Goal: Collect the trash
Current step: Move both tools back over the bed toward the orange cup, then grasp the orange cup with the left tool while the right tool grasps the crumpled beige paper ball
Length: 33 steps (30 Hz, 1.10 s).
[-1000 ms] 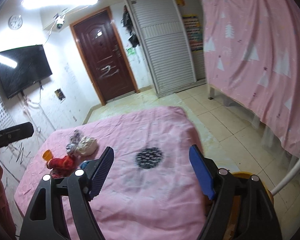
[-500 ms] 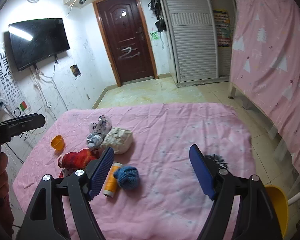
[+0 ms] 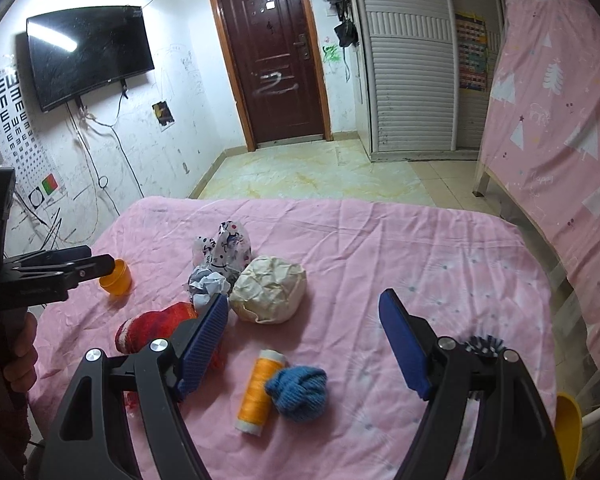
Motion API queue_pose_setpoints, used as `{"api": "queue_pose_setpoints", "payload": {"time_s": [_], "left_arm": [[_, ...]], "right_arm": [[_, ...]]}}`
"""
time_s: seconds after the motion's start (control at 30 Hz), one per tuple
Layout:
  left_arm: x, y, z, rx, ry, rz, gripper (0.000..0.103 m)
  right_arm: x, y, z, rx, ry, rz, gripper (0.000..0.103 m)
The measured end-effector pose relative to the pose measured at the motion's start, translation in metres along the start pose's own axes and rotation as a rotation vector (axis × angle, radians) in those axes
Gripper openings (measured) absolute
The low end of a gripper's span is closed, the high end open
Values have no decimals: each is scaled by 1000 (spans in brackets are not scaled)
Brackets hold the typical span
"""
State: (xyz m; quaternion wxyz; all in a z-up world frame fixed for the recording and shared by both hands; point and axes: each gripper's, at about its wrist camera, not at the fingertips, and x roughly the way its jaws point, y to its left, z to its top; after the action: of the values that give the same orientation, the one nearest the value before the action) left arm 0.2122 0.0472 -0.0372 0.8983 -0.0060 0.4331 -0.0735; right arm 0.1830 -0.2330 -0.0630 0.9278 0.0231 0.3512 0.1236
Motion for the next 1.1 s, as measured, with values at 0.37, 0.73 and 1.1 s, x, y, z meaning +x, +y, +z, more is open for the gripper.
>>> {"api": "queue_pose_setpoints", "payload": {"time_s": [0.37,0.73,1.1], "left_arm": [[25,-3,-4,40,50,31,55],[33,-8,-8,56,42,18,40],[33,1,-9,22,29,-29,40]], "right_arm": [[25,4,6,-1,34,-32,75],[51,13,14,-27,84,-47,75],[69,25,21,-27,139,37,75]]}}
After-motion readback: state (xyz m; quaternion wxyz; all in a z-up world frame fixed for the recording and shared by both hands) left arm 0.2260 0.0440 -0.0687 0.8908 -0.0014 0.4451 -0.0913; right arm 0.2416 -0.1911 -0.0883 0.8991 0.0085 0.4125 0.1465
